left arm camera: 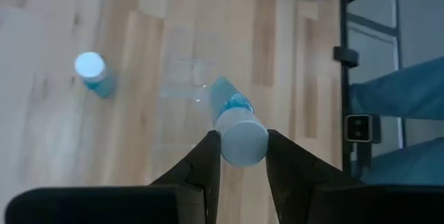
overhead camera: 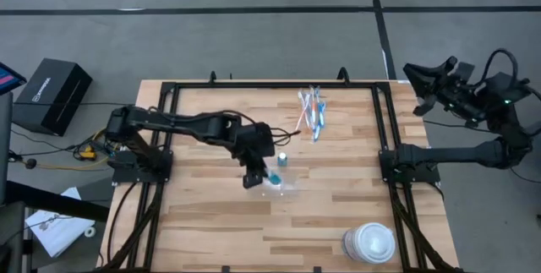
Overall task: Pick & Place toothbrushing station
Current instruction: Put the left blue mouthwash into the transparent organizer
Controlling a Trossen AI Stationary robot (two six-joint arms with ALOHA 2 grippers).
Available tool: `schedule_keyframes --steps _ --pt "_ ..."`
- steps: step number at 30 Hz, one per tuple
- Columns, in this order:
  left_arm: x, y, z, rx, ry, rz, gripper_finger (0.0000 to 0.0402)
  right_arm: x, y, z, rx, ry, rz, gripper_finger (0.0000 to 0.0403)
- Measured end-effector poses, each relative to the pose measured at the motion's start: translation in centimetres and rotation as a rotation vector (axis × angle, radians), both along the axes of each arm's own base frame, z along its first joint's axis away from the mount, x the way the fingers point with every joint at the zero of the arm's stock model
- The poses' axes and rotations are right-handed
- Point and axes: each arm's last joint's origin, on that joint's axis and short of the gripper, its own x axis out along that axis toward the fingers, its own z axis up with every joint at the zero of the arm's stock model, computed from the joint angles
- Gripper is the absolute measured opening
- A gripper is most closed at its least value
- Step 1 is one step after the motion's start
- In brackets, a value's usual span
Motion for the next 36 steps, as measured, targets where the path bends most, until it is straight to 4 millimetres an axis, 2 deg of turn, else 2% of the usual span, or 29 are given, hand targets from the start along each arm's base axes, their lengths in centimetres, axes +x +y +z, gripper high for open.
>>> schedule_keyframes --steps 5,9,12,15,24,36 --pt "0.0 0.5 0.0 0.011 -0.002 0.02 0.0083 -2.8 0.4 -1.1 0.055 -0.017 0.005 0.0047" --pt "0.5 1.3 -0.8 0.018 0.027 0.022 0.0083 -5.3 0.8 -1.4 0.047 -0.1 0.007 0.0047" --pt "0.9 1.9 -1.7 -0.009 0.059 0.02 0.0083 -6.4 0.9 -1.6 0.037 -0.127 0.007 0.0047" --pt "1.3 2.0 -2.7 -0.022 0.101 0.014 0.0083 -6.7 1.0 -1.7 0.025 -0.126 0.005 0.0047" --pt "1.1 1.7 -4.0 -0.057 0.211 -0.017 0.0082 -6.8 1.0 -1.7 0.011 -0.117 0.003 0.0047" --pt "1.0 2.3 -4.0 -0.038 0.21 -0.014 0.0082 -6.8 1.0 -1.7 0.006 -0.114 0.015 0.0047"
